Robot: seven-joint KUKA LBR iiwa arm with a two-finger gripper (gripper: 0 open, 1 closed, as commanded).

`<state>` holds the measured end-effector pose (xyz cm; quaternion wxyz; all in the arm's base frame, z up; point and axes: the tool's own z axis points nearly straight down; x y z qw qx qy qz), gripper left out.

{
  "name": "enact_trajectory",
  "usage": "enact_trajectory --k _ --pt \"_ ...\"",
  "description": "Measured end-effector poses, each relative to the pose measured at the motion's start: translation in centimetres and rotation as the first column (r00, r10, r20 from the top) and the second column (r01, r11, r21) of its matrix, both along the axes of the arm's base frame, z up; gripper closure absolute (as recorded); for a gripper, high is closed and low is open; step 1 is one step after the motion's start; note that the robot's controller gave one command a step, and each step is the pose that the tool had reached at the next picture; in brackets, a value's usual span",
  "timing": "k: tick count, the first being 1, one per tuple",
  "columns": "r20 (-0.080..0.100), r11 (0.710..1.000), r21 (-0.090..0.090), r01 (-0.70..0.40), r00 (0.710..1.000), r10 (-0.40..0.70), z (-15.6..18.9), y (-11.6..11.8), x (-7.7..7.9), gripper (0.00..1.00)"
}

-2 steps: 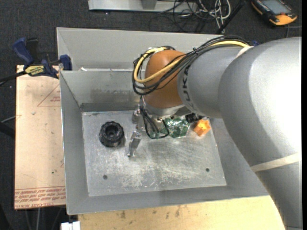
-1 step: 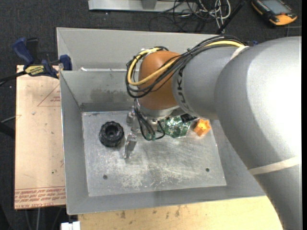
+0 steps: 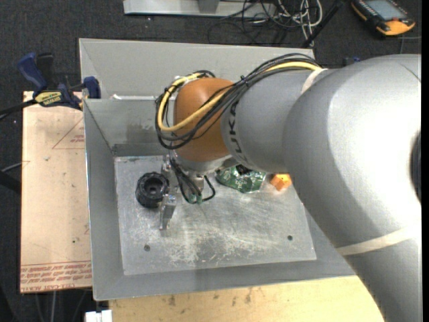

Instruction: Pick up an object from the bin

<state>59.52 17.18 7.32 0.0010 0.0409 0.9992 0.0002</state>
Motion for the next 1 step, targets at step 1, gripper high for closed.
enact_trajectory --k 1 --pt "-0.004 1.0 0.003 0.013 1.0 -0.013 -0.13 1.59 -1.27 1.0"
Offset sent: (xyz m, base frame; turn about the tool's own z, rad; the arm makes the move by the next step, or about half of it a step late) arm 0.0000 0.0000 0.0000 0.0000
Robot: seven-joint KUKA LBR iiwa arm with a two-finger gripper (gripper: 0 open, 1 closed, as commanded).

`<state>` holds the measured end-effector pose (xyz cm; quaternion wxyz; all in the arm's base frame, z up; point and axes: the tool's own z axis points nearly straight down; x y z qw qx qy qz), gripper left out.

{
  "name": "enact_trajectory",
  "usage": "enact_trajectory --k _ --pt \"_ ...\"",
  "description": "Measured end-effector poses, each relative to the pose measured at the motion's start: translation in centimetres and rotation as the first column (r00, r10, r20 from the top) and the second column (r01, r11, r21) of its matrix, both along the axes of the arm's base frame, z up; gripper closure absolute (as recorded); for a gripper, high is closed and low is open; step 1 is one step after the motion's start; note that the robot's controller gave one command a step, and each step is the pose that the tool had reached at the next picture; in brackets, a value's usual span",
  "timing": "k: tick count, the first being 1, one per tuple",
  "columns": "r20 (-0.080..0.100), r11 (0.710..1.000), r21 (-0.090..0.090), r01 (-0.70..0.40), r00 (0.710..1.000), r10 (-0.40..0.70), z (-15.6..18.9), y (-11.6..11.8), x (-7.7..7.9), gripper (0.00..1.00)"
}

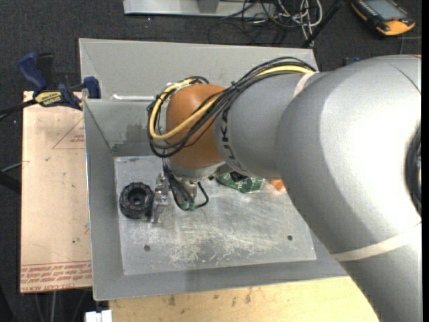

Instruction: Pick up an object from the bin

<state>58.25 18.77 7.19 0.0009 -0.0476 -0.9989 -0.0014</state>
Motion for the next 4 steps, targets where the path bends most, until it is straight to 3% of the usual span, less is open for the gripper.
enact_trajectory --k 2,3,4 --pt "-0.006 1.0 -0.002 -0.003 1.0 0.002 0.9 0.0 -0.2 1.0" --pt "0.003 0.986 -0.002 -0.168 0.986 0.168 1.4 2.1 -0.6 0.0" --pt "0.009 0.983 -0.002 -0.183 0.983 0.183 1.0 2.4 -0.5 1.0"
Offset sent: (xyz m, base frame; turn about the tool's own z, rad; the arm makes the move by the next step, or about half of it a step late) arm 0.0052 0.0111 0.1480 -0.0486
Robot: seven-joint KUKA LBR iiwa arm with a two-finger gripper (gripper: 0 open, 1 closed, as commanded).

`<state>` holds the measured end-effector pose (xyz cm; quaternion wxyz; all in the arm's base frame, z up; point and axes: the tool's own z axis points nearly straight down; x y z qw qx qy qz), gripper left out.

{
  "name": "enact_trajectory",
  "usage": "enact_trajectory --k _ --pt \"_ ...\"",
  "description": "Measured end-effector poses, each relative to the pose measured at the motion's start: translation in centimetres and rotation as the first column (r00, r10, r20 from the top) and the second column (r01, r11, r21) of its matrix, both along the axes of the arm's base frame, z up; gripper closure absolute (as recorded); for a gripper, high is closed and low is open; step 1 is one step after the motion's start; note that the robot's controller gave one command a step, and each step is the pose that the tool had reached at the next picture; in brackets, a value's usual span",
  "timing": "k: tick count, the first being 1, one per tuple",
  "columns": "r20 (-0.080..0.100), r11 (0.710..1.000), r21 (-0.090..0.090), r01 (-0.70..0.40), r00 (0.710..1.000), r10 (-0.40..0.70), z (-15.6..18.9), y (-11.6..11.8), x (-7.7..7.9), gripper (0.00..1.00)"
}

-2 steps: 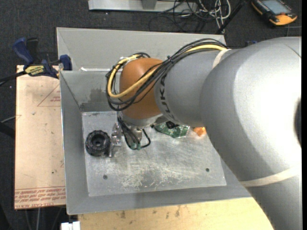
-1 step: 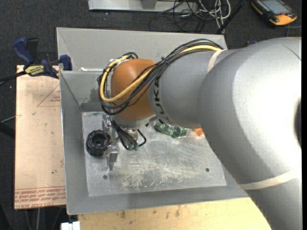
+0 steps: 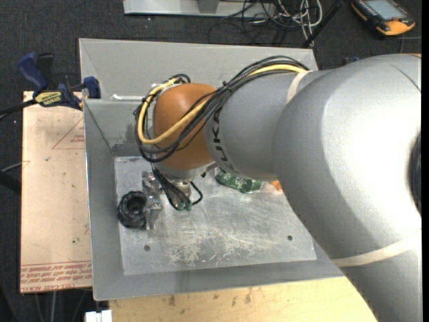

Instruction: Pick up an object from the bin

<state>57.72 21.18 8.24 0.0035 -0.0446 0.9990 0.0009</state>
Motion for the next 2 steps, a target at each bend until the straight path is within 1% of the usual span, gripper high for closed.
enact_trajectory --k 1,2 --pt "0.0 1.0 0.0 0.0 1.0 0.0 0.0 0.0 0.0 1.0" --pt "-0.005 1.0 -0.001 -0.007 1.0 0.007 20.7 -0.2 1.2 1.0"
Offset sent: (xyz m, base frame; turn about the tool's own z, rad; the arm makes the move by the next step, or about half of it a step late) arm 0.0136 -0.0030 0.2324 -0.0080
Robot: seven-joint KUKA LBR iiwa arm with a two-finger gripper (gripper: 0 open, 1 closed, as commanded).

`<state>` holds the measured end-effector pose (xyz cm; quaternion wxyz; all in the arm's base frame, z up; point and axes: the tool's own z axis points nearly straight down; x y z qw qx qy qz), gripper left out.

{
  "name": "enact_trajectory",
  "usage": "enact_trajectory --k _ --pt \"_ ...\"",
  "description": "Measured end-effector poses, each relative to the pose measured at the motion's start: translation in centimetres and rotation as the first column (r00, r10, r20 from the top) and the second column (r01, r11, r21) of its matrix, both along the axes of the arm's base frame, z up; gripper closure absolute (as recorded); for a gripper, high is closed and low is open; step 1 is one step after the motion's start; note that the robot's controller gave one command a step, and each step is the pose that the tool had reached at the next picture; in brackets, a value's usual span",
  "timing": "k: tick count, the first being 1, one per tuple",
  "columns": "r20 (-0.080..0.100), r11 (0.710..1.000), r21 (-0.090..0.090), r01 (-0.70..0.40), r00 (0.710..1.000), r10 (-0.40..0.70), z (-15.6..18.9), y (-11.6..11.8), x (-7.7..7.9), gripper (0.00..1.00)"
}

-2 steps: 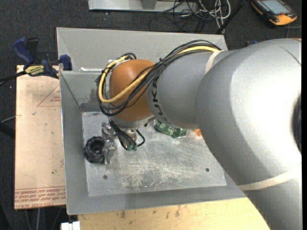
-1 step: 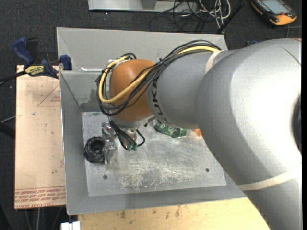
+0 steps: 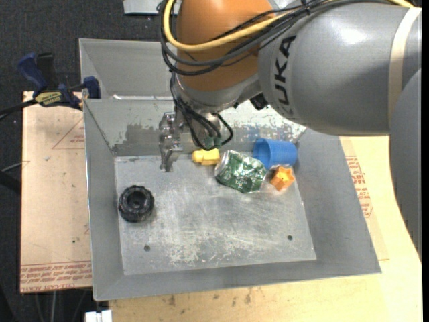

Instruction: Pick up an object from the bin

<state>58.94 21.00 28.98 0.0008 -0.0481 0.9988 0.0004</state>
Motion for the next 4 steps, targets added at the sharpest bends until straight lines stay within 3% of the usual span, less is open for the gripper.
enact_trajectory --k 1,2,4 --pt "0.006 1.0 0.002 -0.001 1.0 0.001 2.7 0.0 0.3 1.0" --pt "0.002 0.989 0.001 -0.146 0.989 0.146 -5.6 0.7 -0.3 0.0" --pt "0.005 0.95 0.0 -0.312 0.95 0.312 -16.9 0.5 -0.2 0.0"
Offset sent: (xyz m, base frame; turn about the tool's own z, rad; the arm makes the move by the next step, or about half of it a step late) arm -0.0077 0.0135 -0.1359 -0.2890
